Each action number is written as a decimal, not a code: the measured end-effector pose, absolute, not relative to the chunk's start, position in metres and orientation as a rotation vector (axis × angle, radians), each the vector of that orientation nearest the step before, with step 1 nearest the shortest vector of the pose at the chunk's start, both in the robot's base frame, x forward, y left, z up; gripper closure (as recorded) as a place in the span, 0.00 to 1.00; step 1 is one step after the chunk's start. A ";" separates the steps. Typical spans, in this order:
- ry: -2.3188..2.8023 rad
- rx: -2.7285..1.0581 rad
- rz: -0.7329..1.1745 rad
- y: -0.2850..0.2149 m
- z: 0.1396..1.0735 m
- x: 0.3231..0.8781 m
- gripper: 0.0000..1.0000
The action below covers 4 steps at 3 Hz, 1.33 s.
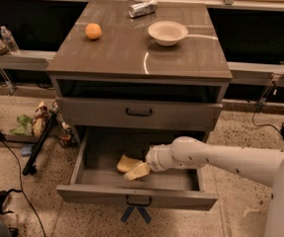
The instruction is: Pick sponge from middle drawer and place on counter
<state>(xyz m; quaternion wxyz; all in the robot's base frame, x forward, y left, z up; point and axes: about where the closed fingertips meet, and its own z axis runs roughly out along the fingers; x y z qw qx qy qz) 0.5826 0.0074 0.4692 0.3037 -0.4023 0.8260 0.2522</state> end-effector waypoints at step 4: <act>2.121 -1.014 0.613 0.026 0.396 0.628 0.00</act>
Offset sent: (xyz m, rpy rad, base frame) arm 0.0478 0.0206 -0.0525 0.0132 -0.0531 -0.0615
